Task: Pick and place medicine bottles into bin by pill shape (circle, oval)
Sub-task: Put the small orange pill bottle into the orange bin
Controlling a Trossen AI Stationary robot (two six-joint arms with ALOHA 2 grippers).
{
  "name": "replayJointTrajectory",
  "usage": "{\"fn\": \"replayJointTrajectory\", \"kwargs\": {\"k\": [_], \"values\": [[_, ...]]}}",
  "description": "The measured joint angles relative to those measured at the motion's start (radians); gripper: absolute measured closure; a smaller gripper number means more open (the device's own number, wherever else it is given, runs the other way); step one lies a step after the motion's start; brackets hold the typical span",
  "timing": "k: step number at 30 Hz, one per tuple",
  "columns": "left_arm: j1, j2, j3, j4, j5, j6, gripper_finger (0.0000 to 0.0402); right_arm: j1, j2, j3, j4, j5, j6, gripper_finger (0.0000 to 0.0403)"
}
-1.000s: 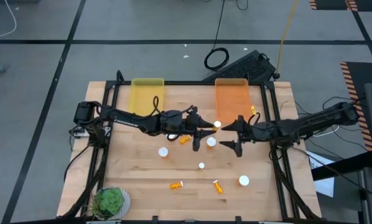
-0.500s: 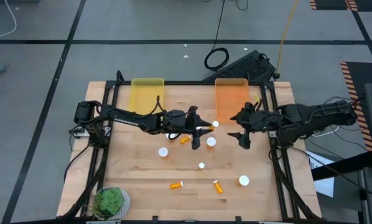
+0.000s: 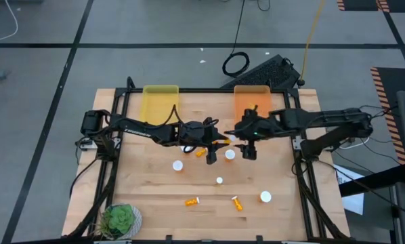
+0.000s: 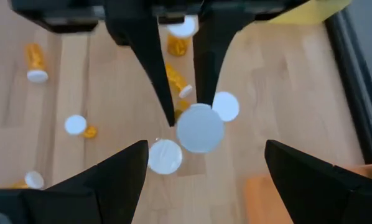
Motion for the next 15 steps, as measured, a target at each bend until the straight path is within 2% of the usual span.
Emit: {"fn": "replayJointTrajectory", "kwargs": {"k": [11,15], "values": [[0.0,0.0,0.0,-0.052,0.0,0.02,0.0293,-0.038,0.047,0.0,0.056,-0.075,-0.039,0.0089],[0.0,0.0,0.0,-0.046,0.0,0.02,0.0293,-0.038,0.047,0.0,0.072,-0.097,-0.039,0.0102]]}}
